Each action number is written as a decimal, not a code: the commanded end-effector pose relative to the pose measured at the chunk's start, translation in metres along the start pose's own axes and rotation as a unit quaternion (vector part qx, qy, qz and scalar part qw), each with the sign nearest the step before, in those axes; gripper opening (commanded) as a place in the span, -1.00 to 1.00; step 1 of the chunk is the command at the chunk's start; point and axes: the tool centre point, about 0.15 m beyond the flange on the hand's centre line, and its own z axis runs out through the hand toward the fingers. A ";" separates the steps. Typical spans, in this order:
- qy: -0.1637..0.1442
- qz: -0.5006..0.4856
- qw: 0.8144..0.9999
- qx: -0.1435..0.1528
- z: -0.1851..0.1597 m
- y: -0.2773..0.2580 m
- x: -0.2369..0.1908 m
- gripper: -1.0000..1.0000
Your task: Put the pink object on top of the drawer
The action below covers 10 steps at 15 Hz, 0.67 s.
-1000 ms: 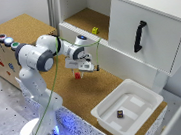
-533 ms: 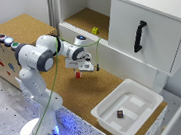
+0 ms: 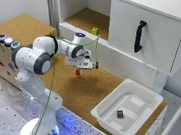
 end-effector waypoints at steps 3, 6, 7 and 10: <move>-0.063 -0.023 0.998 0.006 -0.084 -0.054 0.092 -1.00; -0.065 -0.060 0.996 -0.001 -0.116 -0.093 0.127 -1.00; -0.060 -0.073 0.996 -0.002 -0.126 -0.106 0.138 -1.00; -0.047 -0.128 0.991 -0.001 -0.146 -0.149 0.174 -1.00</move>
